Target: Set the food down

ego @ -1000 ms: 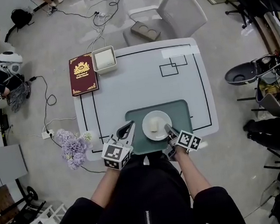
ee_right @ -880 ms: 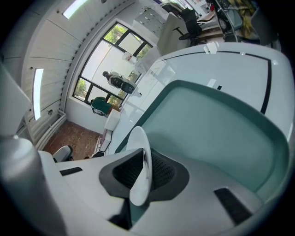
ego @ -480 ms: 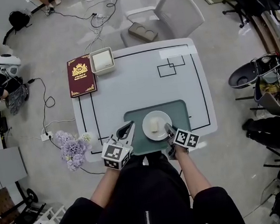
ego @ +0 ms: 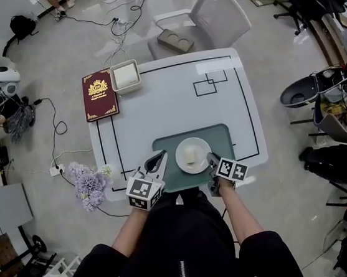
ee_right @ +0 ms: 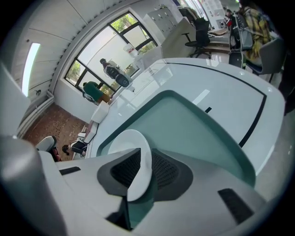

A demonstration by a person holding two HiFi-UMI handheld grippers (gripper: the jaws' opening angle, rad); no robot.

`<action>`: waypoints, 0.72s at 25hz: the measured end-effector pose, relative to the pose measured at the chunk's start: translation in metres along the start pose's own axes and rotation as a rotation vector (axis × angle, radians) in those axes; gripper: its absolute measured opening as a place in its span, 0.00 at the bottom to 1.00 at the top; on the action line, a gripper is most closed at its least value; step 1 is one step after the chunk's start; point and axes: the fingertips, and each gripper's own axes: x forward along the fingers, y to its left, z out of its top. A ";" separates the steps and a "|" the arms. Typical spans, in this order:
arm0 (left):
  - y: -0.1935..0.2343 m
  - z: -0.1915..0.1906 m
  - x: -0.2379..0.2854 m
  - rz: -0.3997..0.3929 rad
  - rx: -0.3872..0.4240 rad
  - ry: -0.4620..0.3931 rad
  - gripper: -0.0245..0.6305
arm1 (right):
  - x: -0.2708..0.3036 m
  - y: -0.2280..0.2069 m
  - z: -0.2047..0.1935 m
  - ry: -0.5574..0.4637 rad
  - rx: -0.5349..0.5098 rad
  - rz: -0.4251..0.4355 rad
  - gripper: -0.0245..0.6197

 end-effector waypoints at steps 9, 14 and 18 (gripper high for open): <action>-0.004 -0.001 0.000 -0.014 0.011 0.005 0.05 | -0.010 -0.002 0.007 -0.041 0.015 -0.010 0.13; -0.010 0.000 0.002 -0.033 0.026 0.002 0.05 | -0.034 0.021 0.022 -0.127 -0.113 0.018 0.13; -0.015 0.004 0.004 -0.055 0.041 -0.001 0.05 | -0.070 0.059 0.040 -0.264 -0.342 0.031 0.13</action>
